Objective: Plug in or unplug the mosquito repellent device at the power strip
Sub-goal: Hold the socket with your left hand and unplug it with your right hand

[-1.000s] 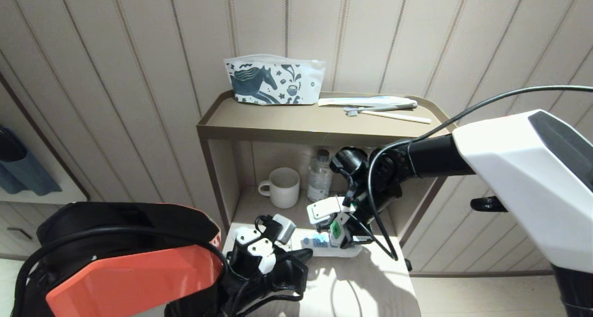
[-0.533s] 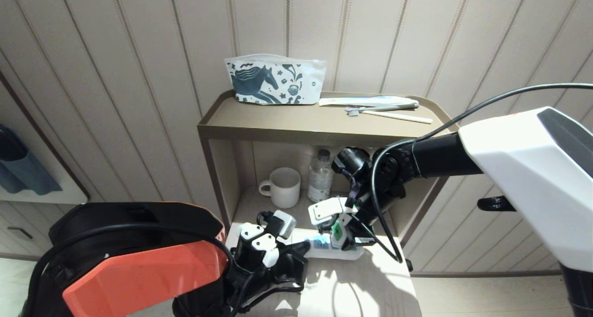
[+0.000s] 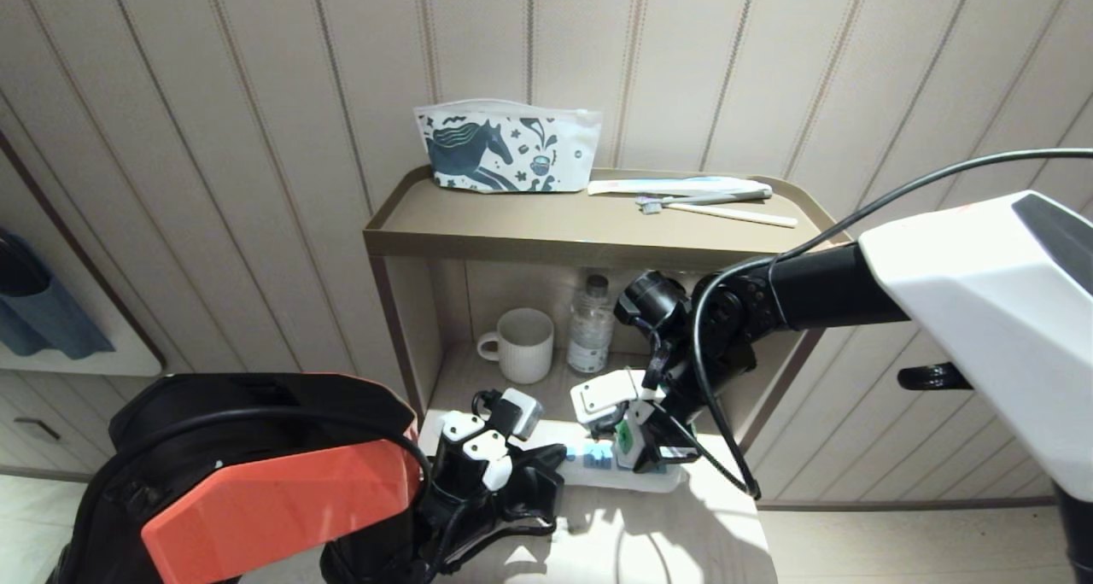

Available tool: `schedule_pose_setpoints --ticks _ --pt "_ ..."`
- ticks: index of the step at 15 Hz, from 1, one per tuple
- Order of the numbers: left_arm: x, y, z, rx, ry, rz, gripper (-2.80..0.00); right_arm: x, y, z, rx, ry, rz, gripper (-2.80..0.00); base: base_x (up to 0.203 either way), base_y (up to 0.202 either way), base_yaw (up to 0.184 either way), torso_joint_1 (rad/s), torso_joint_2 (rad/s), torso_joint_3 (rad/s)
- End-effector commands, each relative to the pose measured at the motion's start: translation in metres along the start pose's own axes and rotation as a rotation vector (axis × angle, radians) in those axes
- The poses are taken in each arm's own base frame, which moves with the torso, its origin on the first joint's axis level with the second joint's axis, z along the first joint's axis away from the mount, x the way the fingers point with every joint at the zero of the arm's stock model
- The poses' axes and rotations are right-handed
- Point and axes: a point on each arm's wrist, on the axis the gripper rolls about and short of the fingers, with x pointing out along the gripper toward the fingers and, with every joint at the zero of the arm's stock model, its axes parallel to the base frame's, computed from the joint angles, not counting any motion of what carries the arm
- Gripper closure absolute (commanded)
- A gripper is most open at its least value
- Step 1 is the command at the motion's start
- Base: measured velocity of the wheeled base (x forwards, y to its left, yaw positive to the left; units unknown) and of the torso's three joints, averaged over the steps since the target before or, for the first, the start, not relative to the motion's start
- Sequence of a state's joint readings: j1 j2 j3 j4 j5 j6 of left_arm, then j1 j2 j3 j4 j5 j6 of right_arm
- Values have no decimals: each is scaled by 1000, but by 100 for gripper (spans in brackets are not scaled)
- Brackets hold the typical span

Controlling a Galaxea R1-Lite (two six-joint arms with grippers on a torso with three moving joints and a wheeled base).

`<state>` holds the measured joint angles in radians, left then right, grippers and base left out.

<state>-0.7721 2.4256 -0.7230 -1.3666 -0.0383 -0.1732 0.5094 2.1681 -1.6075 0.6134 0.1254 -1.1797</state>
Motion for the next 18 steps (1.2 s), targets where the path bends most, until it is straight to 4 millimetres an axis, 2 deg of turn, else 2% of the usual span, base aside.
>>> schedule_pose_setpoints --ticks 1,8,15,18 --pt "0 0 -1 -1 -2 3 0 -7 2 0 -6 -10 -4 0 0 0 0 0 0 0" --pt "-1 0 -1 -2 -5 18 0 8 -2 2 5 -88 -40 0 0 0 0 0 0 0" --pt "-1 2 -6 -5 4 61 0 53 0 -1 2 -78 -8 0 0 0 0 0 0 0" --pt "0 2 -8 -3 13 63 0 58 -1 -2 2 -80 -13 0 0 0 0 0 0 0"
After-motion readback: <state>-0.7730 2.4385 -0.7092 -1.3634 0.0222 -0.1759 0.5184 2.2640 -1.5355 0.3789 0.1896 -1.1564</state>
